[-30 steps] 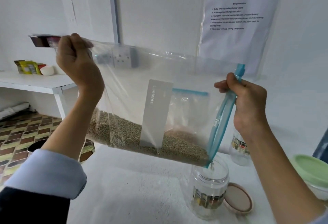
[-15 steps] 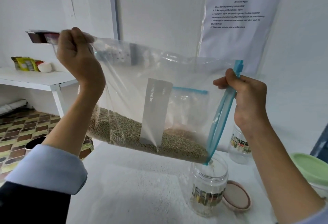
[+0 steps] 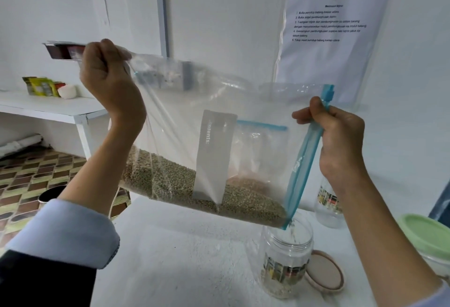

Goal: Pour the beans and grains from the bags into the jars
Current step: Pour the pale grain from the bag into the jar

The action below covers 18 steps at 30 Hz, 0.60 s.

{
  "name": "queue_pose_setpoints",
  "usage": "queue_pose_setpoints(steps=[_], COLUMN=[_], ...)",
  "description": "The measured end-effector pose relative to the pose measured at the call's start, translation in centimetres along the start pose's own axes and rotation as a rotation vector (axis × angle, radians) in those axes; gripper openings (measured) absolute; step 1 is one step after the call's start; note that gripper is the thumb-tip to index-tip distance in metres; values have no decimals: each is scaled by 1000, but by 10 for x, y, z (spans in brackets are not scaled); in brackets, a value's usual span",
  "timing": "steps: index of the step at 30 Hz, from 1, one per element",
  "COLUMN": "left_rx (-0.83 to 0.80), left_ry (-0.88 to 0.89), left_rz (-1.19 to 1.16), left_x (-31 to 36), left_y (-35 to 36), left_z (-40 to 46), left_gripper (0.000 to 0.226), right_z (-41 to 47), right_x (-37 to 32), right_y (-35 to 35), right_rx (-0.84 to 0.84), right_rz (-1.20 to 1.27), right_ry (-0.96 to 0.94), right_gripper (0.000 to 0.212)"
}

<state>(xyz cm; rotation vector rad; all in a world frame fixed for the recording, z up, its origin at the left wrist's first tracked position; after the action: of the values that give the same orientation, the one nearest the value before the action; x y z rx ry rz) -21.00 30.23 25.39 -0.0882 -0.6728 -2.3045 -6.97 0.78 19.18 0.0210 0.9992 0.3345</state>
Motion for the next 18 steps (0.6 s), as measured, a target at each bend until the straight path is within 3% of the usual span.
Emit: queue_pose_setpoints(steps=[13, 18], left_rx=[-6, 6], left_ry=[-17, -10], left_rz=[4, 33], left_x=[-2, 1], left_y=[-3, -2], left_z=[-2, -4], left_gripper=[33, 40], right_z=[1, 3], right_x=[4, 3], right_y=[-2, -3], right_rx=[-49, -37], right_rz=[-24, -29], right_ry=[34, 30], right_gripper=[38, 26])
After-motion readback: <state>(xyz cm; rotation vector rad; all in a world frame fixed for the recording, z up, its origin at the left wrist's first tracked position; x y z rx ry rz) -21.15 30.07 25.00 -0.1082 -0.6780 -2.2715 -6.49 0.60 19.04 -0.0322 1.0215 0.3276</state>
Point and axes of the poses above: each hand's wrist, its own z-axis towards the middle knuckle, its own y-axis out of the palm, x = y × z, the point moved 5 cm from there along z, towards the middle knuckle, and after that the axes turned 9 degrees about -x, right-handed, at the moved point
